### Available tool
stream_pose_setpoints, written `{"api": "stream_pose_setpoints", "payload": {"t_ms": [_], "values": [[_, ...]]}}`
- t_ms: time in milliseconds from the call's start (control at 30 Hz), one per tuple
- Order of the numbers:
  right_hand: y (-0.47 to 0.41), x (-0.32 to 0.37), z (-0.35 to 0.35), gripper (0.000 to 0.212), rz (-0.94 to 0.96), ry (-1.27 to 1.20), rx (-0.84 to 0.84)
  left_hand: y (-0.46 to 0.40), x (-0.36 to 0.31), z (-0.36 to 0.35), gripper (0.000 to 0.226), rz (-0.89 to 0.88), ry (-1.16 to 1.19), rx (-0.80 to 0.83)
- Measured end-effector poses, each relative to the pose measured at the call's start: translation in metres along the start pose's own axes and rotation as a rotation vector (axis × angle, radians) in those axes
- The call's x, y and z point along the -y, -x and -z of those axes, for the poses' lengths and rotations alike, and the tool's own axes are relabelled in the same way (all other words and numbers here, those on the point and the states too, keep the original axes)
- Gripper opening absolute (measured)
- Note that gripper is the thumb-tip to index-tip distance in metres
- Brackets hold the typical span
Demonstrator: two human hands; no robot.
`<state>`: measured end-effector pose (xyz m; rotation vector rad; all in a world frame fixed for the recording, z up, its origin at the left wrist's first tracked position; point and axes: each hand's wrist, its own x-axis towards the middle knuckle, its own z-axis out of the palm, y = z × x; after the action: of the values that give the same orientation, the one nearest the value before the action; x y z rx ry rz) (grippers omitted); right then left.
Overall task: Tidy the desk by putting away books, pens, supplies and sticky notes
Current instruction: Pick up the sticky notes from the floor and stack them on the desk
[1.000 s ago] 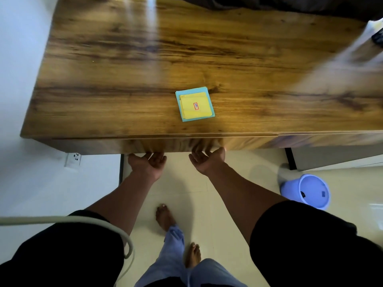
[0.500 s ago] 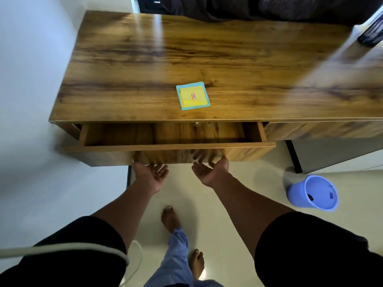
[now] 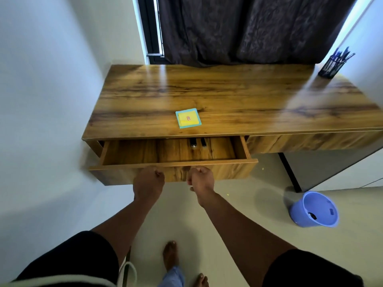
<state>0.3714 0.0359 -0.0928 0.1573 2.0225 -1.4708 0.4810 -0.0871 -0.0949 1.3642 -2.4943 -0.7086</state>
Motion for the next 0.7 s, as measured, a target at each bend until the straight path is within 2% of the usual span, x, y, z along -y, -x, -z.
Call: {"api": "stream_pose_setpoints", "payload": {"t_ms": [133, 200, 300, 367, 533, 700], "values": [[-0.001, 0.025, 0.012, 0.012, 0.542, 0.537, -0.064, -0.024, -0.008, 0.014, 0.015, -0.254, -0.086, -0.056], [-0.016, 0.032, 0.018, 0.017, 0.702, 0.765, -0.1, -0.036, -0.004, 0.01, 0.033, -0.343, -0.126, 0.047], [-0.041, 0.034, 0.025, 0.032, 0.668, 1.063, 0.009, -0.047, 0.004, 0.001, 0.051, -0.386, -0.3, 0.215], [-0.049, 0.034, 0.031, 0.035, 0.637, 1.16, 0.061, -0.048, 0.011, -0.005, 0.054, -0.42, -0.384, 0.238], [-0.05, 0.033, 0.035, 0.035, 0.657, 1.24, 0.114, -0.045, 0.013, -0.001, 0.049, -0.417, -0.309, 0.229], [-0.056, 0.041, 0.025, 0.046, 0.459, 1.331, 0.237, -0.041, 0.0, 0.01, 0.039, -0.332, -0.302, 0.32]]}}
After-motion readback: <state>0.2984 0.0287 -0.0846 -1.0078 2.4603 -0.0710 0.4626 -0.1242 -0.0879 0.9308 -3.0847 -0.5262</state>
